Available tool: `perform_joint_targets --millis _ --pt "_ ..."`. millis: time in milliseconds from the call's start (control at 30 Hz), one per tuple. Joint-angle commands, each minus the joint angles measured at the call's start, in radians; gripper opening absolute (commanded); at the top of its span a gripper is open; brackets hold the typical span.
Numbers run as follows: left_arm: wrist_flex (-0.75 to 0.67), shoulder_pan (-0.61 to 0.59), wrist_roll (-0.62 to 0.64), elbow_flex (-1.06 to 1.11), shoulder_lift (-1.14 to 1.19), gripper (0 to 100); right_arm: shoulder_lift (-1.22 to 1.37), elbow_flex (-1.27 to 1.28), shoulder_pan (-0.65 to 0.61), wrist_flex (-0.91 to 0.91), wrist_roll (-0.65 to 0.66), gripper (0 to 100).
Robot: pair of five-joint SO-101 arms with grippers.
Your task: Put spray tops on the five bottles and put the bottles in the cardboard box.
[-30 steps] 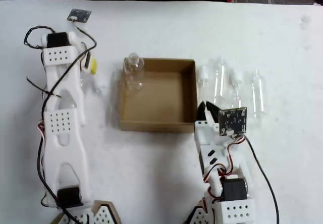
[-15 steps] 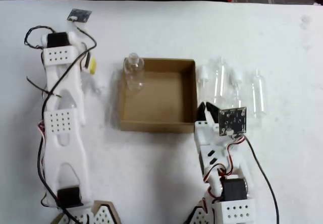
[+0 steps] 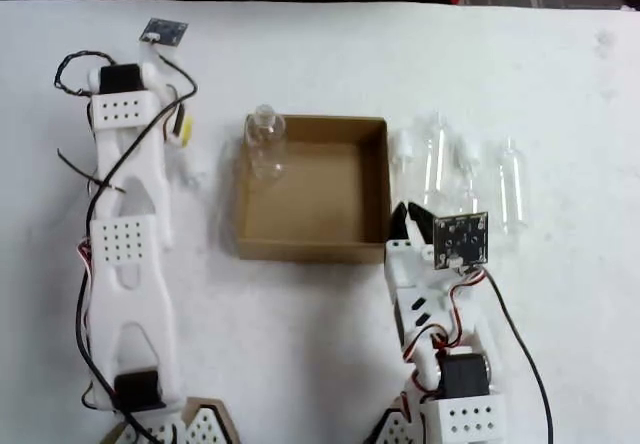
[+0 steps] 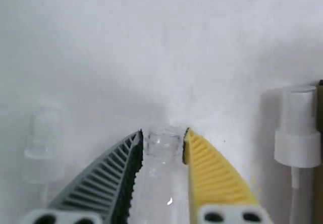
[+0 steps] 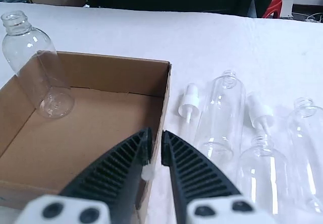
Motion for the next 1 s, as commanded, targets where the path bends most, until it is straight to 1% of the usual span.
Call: perform_joint_targets --millis 0,200,333,433,533,600,667,800,967 --pt "-0.009 0.018 -0.008 -0.015 -0.016 7 -0.004 0.009 0.013 0.004 0.008 2.2" --pt "0.020 0.018 -0.005 -0.018 -0.024 6 -0.004 0.009 0.013 0.004 0.008 2.2" --pt "0.089 0.030 -0.005 -0.109 -0.054 4 -0.004 0.009 0.013 0.004 0.008 2.2" --pt "0.095 0.038 -0.003 -0.157 -0.107 4 -0.004 0.009 0.013 0.004 0.008 2.2" --pt "0.097 0.051 0.000 -0.155 -0.177 4 -0.004 0.009 0.013 0.004 0.008 2.2" --pt "0.098 0.054 0.043 -0.152 -0.228 4 -0.004 0.009 0.013 0.004 0.008 2.2" --pt "0.098 0.056 0.117 -0.129 -0.291 4 -0.004 0.009 0.013 0.004 0.008 2.2" --pt "0.098 0.064 0.227 0.026 -0.473 4 -0.004 0.009 0.015 0.004 0.008 2.2" --pt "0.097 0.142 0.236 0.442 -0.820 4 -0.004 0.009 0.015 0.004 0.008 2.2"
